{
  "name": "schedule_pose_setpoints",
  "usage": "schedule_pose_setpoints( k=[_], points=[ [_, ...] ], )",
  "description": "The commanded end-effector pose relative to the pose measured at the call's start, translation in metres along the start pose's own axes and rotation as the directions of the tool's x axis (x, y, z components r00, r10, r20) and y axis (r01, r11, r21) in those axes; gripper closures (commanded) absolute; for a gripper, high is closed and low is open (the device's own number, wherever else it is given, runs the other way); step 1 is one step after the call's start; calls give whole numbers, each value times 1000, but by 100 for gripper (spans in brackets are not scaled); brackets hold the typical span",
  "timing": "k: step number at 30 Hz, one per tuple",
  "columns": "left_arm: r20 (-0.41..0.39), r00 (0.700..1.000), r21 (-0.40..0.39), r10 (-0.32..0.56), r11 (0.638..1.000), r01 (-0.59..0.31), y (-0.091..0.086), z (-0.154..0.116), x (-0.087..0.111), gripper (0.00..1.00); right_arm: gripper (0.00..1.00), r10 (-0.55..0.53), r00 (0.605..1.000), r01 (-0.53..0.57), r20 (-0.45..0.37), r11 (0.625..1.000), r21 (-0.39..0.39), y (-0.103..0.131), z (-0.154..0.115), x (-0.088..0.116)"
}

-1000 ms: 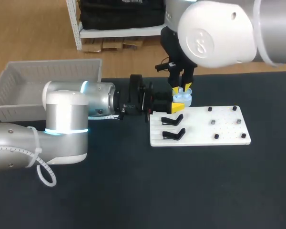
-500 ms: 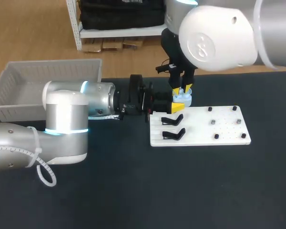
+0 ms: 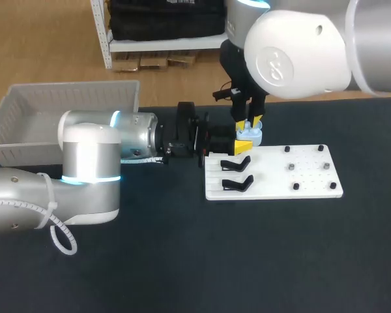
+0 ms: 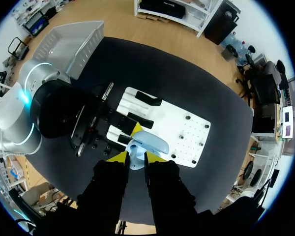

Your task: Pick up each earbud case from the left stands, insert the matching earbuds, close the lid, and place the case in the box.

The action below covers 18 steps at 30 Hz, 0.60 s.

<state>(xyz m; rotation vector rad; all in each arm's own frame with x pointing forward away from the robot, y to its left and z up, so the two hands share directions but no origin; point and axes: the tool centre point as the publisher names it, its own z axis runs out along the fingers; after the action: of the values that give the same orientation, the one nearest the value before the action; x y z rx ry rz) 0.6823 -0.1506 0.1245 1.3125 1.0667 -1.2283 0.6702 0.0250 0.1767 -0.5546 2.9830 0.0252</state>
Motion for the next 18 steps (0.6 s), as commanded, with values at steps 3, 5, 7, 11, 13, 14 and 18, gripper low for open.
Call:
schedule_pose_setpoints(
  k=[3,5,7,11,13,14,18],
  points=[
    [3,1000,-3,3,1000,-3,-1,0,1,100,100,1,1000,-1,-2,1000,1,0,3,-2],
    [3,1000,-3,3,1000,-3,-1,0,1,100,100,1,1000,-1,-2,1000,1,-1,3,-3],
    [3,1000,-3,3,1000,-3,-1,0,1,100,100,2,1000,-2,-2,1000,1,-1,4,-4],
    [3,1000,-3,3,1000,-3,-1,0,1,100,100,4,1000,-4,-3,1000,0,-2,5,-5],
    [3,1000,-3,3,1000,-3,-1,0,1,100,100,4,1000,-4,-4,1000,1,-2,5,-6],
    [3,1000,-3,3,1000,-3,-1,0,1,100,100,4,1000,-4,-5,1000,1,-2,6,-6],
    [3,1000,-3,3,1000,-3,-1,0,1,100,100,3,1000,-2,-10,1000,4,-2,7,-6]
  ],
)
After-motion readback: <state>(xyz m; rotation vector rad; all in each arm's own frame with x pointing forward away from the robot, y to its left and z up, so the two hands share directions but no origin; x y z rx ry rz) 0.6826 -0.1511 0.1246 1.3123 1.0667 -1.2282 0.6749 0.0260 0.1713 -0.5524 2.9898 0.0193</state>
